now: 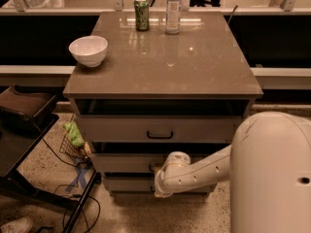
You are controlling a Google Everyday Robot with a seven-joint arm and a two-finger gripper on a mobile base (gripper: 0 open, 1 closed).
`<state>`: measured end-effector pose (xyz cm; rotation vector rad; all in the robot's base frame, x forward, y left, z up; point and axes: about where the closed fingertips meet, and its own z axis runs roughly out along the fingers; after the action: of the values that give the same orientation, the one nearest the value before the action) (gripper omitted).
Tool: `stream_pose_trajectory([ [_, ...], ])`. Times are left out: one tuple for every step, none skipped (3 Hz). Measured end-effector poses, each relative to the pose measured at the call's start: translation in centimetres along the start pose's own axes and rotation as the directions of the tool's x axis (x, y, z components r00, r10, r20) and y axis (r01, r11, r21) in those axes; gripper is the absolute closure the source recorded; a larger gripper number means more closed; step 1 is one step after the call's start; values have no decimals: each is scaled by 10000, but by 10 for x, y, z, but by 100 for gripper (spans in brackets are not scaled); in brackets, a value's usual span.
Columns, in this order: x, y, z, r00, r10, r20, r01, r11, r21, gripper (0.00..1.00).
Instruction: Open middle drawer
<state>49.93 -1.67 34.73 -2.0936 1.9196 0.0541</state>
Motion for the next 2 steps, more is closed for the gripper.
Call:
stream_pose_trajectory([
  [0,1,0,10000,-1,1,1,10000,-11,87],
  [1,2,-6,9998,130,114,-131,9999,84,100],
])
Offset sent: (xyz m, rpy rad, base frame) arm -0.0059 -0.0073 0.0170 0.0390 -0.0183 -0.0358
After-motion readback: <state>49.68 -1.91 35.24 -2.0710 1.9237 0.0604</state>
